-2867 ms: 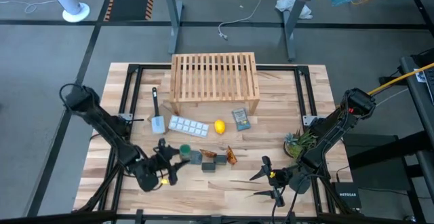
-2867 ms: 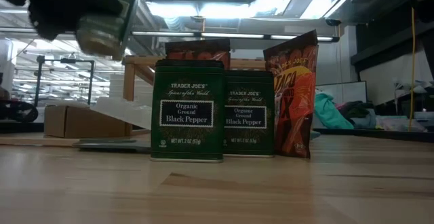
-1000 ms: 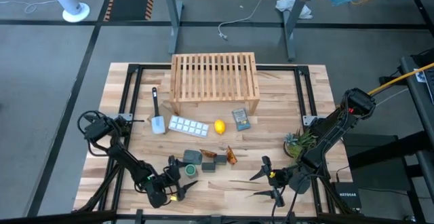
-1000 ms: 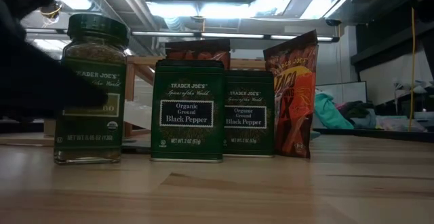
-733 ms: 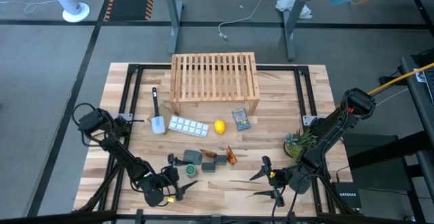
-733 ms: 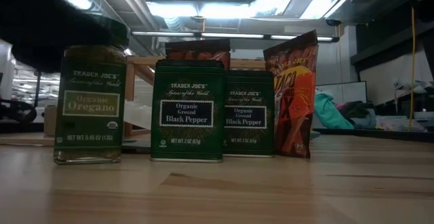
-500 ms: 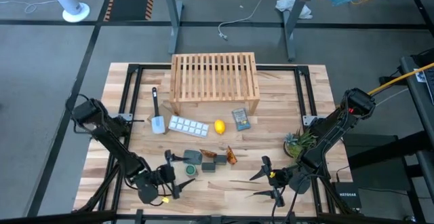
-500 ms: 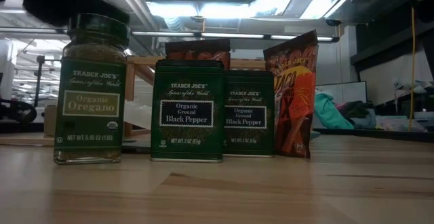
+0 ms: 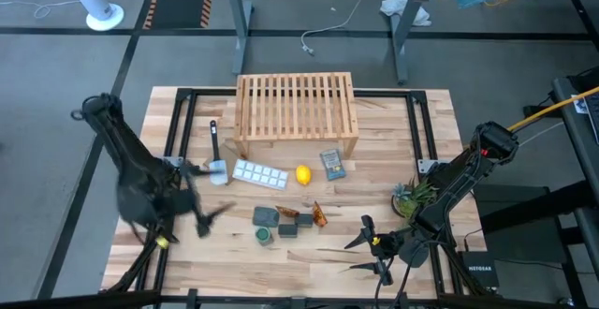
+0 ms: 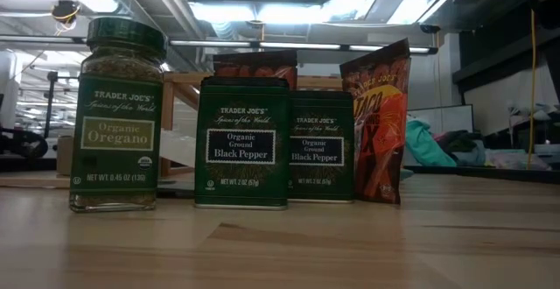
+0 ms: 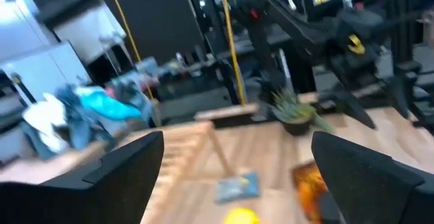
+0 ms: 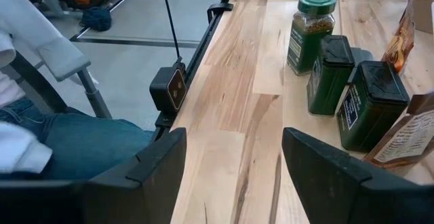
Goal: Shelf spices
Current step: Put the right orange seasoning pack on the shelf
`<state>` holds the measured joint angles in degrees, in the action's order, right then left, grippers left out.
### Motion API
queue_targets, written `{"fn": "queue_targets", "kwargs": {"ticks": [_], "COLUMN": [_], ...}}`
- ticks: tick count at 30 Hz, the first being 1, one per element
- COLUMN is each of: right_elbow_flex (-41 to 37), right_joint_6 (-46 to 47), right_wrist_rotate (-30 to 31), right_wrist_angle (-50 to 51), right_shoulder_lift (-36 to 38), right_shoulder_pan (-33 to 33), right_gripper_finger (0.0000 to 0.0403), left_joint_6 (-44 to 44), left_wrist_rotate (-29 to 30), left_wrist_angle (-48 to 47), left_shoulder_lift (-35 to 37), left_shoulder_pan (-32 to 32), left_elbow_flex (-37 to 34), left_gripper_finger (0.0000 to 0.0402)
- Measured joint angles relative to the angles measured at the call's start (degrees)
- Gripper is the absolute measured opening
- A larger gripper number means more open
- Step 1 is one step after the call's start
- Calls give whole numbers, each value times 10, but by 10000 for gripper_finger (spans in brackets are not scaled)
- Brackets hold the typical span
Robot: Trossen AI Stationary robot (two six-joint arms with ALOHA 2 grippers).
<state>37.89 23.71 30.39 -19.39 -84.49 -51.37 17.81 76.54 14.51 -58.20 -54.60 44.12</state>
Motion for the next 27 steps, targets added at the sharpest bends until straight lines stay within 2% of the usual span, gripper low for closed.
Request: {"fn": "queue_targets", "kwargs": {"ticks": [2,4,9,13,19,22,27], "right_elbow_flex": [0,0,0,0,0,0,15], "right_joint_6": [0,0,0,-3,-10,-92,-328], "right_wrist_rotate": [0,0,0,1,77,84,-14], "right_wrist_angle": [0,0,0,0,-17,-75,-216], "right_shoulder_lift": [0,0,0,0,0,0,9], "right_shoulder_pan": [0,0,0,0,0,8,12], "right_gripper_finger": [250,250,250,250,250,250,250], "left_joint_6": [38,35,-51,-171,-444,-534,-580], "left_wrist_rotate": [9,10,9,8,-20,-27,-28], "left_wrist_angle": [-21,-50,-199,-375,-640,-698,-711], "left_shoulder_lift": [56,107,204,246,264,262,262], "left_shoulder_pan": [-12,-21,-26,-26,-25,-25,-25], "left_elbow_flex": [0,0,0,0,0,-18,-65], "left_gripper_finger": [368,368,368,368,368,368,368]}}
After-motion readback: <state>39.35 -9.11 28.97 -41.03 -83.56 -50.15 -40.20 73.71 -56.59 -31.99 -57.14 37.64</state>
